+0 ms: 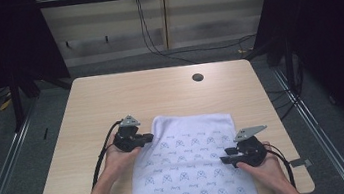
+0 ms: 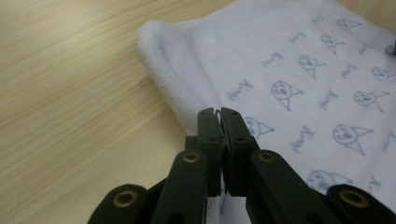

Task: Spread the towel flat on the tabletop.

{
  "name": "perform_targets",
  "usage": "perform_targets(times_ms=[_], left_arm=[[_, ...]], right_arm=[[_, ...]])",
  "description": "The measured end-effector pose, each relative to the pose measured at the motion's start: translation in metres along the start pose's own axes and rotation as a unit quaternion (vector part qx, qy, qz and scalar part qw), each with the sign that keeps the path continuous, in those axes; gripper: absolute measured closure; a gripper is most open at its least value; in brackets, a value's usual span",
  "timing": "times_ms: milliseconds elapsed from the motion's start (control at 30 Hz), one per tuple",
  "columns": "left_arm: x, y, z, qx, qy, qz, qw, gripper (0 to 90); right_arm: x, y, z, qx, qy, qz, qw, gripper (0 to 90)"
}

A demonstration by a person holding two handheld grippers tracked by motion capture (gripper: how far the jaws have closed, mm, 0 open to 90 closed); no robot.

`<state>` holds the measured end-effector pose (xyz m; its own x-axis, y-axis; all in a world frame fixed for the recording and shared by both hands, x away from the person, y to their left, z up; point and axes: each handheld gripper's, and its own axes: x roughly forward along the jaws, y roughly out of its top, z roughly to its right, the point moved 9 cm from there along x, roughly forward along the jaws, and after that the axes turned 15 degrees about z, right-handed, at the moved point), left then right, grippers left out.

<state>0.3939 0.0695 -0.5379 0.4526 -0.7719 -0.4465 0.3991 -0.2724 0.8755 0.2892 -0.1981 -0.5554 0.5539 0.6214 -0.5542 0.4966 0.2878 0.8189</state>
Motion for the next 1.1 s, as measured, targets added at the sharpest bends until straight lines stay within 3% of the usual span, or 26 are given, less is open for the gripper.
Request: perform_targets(times_ms=[67,133,200,233,300,333,367,467,600,767,833,867,900,933,967,1033,1100], left_arm=[[0.002,0.001,0.003,0.007,0.0,-0.003,1.0,87.9],[0.006,-0.001,0.017,0.019,-0.024,-0.002,0.9995,87.8],[0.011,-0.009,0.035,0.037,-0.053,-0.018,0.9977,86.4],[0.013,-0.014,0.041,0.05,-0.05,-0.028,0.9971,86.4],[0.016,-0.019,0.048,0.053,-0.058,-0.039,0.9961,82.8],[0.017,-0.018,0.049,0.051,-0.059,-0.035,0.9964,76.8],[0.016,-0.015,0.049,0.047,-0.069,-0.03,0.996,76.3],[0.013,-0.004,0.042,0.038,-0.062,-0.014,0.9973,74.4],[0.018,0.006,0.028,0.024,-0.036,-0.003,0.999,69.8],[0.034,-0.002,0.028,0.021,-0.034,-0.026,0.9989,58.8],[0.038,-0.007,0.032,0.03,-0.044,-0.033,0.998,67.4],[0.038,-0.005,0.031,0.045,-0.031,-0.023,0.9982,78.7],[0.037,-0.002,0.028,0.044,-0.015,-0.016,0.9988,82.1],[0.035,0.003,0.025,0.023,-0.014,0.0,0.9996,83.4],[0.033,0.005,0.023,0.016,-0.015,0.005,0.9997,83.8],[0.026,0.011,0.013,0.018,-0.002,0.008,0.9998,84.6],[0.017,0.018,0.004,0.005,0.005,0.026,0.9996,84.4]], right_arm=[[0.0,0.0,0.0,-0.002,-0.002,0.0,1.0,59.0],[0.001,0.0,0.0,-0.002,-0.002,0.0,1.0,58.5],[0.001,-0.001,0.0,-0.002,-0.001,-0.001,1.0,58.1],[0.001,-0.001,0.0,-0.002,-0.001,-0.001,1.0,58.1],[0.0,-0.001,0.001,-0.001,-0.002,-0.003,1.0,58.0],[-0.001,-0.001,0.001,0.001,-0.002,-0.002,1.0,58.0],[-0.001,-0.001,0.001,0.0,-0.001,0.001,1.0,58.0],[-0.002,-0.001,0.001,-0.002,-0.002,0.002,1.0,57.9],[-0.002,-0.001,0.003,0.0,-0.006,-0.001,1.0,57.8],[-0.002,-0.001,0.003,0.001,-0.005,0.0,1.0,57.7],[-0.002,-0.001,0.003,0.001,-0.006,-0.002,1.0,57.6],[-0.002,-0.002,0.003,0.003,-0.006,-0.002,1.0,57.5],[-0.002,-0.002,0.003,0.003,-0.005,-0.002,1.0,57.4],[-0.002,-0.001,0.003,0.001,-0.004,0.0,1.0,57.4],[-0.003,-0.001,0.003,0.002,-0.005,0.0,1.0,57.2],[-0.004,-0.001,0.004,0.002,-0.008,-0.001,1.0,56.8],[-0.004,-0.001,0.005,0.003,-0.007,0.002,1.0,56.6]])
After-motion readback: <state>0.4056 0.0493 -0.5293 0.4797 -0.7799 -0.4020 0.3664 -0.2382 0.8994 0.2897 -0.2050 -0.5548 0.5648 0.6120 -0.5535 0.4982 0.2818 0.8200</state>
